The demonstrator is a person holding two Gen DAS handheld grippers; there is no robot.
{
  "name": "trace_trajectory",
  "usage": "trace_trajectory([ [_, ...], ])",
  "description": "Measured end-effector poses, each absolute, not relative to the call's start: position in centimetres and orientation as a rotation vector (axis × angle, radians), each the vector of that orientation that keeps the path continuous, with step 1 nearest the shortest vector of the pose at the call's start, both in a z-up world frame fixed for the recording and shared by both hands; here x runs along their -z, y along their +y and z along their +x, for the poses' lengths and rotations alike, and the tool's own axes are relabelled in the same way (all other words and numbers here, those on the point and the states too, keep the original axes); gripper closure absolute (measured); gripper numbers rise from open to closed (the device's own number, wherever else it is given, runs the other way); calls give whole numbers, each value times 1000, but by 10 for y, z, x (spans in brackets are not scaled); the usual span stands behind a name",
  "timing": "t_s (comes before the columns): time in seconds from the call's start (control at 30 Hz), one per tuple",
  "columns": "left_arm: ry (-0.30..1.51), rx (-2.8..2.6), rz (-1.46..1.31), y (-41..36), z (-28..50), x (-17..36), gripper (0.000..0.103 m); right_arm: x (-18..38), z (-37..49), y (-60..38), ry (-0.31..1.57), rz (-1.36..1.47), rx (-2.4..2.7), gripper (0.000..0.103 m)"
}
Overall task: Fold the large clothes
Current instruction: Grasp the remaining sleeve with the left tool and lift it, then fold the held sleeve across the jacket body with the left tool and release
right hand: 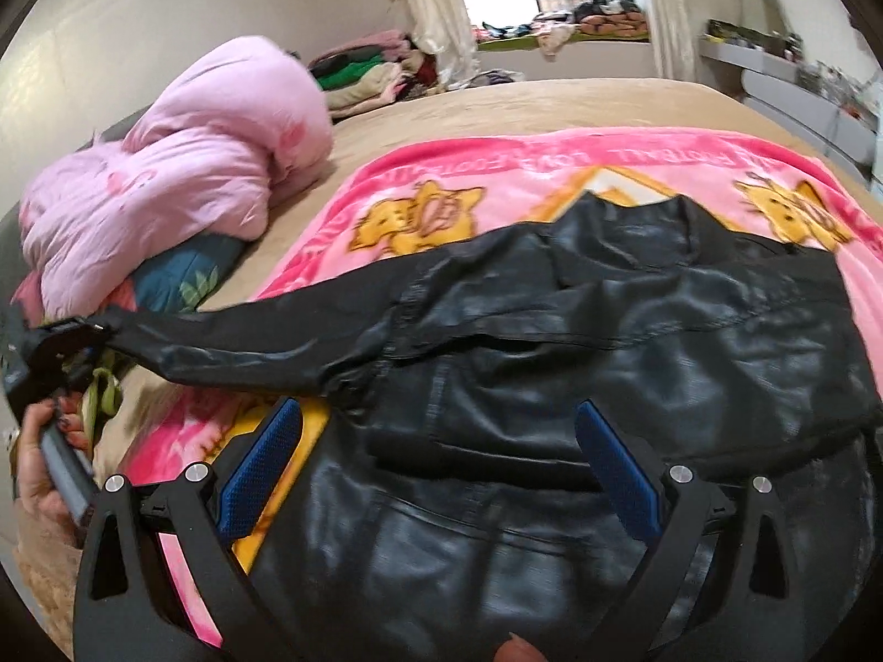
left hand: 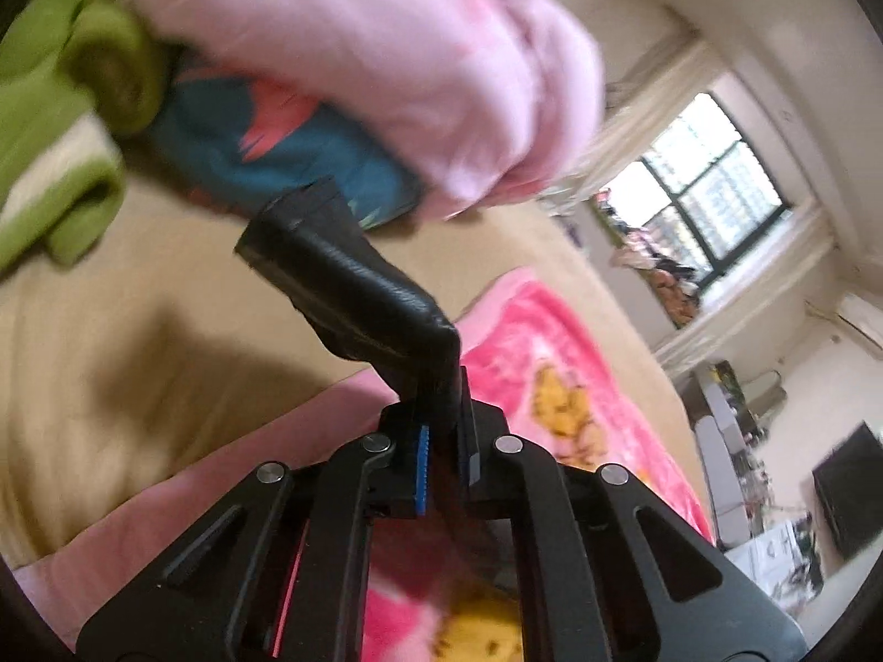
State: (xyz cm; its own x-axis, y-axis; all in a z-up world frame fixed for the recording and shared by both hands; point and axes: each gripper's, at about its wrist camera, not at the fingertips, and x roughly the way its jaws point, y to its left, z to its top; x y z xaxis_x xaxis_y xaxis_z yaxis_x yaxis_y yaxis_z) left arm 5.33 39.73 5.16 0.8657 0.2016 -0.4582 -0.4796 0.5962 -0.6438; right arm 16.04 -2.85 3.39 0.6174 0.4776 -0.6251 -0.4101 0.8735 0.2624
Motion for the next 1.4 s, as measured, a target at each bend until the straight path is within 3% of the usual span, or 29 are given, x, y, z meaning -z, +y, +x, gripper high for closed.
trace_trajectory([
  [0.77, 292, -36, -404, 184, 109, -200, 102, -64, 126, -147, 635, 133, -352, 5],
  [1.03, 346, 133, -341, 108, 133, -197, 102, -70, 116, -196, 580, 91, -194, 5],
  [1.4, 510, 248, -188, 22, 156, -138, 102, -63, 112, -269, 560, 217, -92, 5],
])
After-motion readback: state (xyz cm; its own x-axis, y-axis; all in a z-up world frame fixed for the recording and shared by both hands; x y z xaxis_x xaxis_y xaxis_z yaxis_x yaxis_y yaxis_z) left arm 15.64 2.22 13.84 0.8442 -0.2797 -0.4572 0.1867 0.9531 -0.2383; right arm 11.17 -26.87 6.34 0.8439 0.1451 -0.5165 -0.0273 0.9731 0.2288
